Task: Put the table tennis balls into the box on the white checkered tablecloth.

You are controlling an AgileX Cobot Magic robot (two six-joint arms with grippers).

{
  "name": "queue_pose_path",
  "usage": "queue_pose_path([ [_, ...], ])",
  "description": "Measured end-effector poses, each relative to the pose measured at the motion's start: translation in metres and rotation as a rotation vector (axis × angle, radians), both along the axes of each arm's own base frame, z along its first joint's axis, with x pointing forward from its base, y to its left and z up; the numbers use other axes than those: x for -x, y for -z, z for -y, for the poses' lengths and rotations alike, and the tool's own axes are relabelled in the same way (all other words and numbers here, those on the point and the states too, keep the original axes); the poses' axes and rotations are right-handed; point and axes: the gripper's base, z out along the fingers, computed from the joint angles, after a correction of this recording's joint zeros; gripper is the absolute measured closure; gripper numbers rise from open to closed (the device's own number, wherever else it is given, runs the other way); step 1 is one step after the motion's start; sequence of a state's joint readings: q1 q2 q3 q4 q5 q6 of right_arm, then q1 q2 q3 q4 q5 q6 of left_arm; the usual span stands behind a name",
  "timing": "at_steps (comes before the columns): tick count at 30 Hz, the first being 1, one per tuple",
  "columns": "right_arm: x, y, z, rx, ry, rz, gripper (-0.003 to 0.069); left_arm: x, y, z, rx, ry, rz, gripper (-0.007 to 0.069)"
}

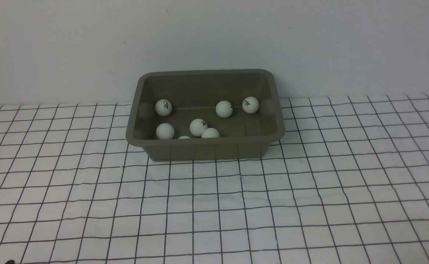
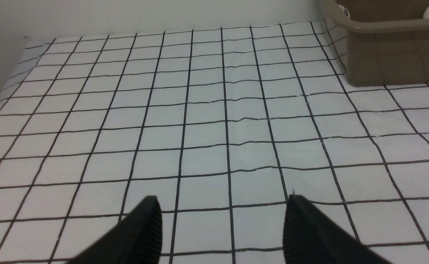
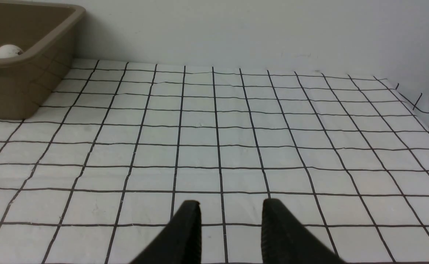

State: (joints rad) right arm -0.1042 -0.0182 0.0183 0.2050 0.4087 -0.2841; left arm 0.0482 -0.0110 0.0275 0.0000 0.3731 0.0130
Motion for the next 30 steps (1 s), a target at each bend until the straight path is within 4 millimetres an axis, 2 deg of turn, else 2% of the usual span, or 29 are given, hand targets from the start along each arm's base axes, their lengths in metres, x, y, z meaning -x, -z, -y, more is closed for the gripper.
queue_pose_path([
  [30, 0.0, 0.0, -0.002, -0.042, -0.028, 0.001, 0.0435, 0.0001, 0.0002, 0.0, -0.01, 0.003, -0.003, 0.022],
])
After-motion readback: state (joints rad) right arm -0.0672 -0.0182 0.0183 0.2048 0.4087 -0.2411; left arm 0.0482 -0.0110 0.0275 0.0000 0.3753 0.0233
